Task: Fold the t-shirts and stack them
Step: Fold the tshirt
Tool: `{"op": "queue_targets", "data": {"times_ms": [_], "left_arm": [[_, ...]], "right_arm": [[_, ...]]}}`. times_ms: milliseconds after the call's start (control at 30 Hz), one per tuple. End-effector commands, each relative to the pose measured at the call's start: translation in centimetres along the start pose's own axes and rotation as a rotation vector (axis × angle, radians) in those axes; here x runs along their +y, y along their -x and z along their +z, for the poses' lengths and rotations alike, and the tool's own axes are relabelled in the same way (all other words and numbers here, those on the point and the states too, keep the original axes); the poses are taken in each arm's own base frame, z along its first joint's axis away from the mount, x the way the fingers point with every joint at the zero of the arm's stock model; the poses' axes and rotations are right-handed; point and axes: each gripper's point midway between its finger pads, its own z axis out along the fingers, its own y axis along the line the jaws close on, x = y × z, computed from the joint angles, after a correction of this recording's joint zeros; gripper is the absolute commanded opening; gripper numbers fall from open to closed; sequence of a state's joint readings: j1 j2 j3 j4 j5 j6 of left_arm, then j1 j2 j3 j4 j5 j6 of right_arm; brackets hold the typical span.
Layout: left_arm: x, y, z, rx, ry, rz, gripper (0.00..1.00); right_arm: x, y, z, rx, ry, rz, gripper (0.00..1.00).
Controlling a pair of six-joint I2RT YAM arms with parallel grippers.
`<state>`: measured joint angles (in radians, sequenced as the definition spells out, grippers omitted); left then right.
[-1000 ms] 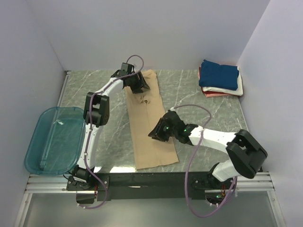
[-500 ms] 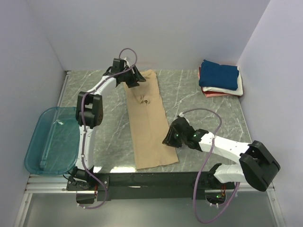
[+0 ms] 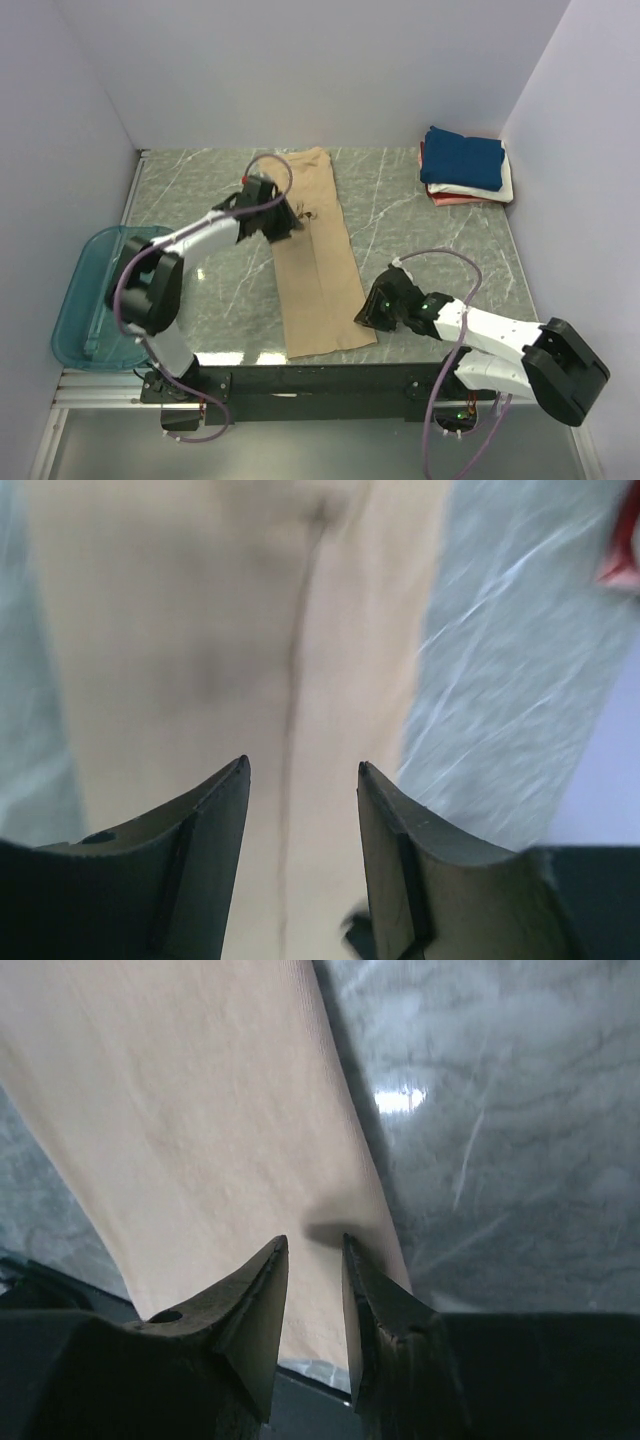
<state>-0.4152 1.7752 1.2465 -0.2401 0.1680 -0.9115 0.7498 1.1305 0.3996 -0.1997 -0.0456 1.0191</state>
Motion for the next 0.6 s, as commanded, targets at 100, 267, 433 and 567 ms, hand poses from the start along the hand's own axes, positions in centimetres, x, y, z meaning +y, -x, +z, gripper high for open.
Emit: {"op": "queue_targets", "data": {"times_ms": [100,267,433,567], "left_arm": [[4.0,-5.1,-5.4,-0.068,0.091,-0.055,0.52],[7.2,-7.7,-8.8,-0.059,0.146,-0.005,0.50],[9.0,-10.1,-11.3,-0.009,0.161,0.017,0.48],[9.3,-13.0,-13.2,0.036,0.131,0.029,0.46]], "right_arm": [[0.9,-2.8,-0.9,0.057,0.091,0.048,0.36],[2.8,-5.5,-1.5,0.128,0.147,0.042,0.36],[3.2,-5.8,-2.1,0.136,0.121,-0.017,0.35],[3.0,-3.5,-4.1,0.044,0.092,-0.072,0.36]]}}
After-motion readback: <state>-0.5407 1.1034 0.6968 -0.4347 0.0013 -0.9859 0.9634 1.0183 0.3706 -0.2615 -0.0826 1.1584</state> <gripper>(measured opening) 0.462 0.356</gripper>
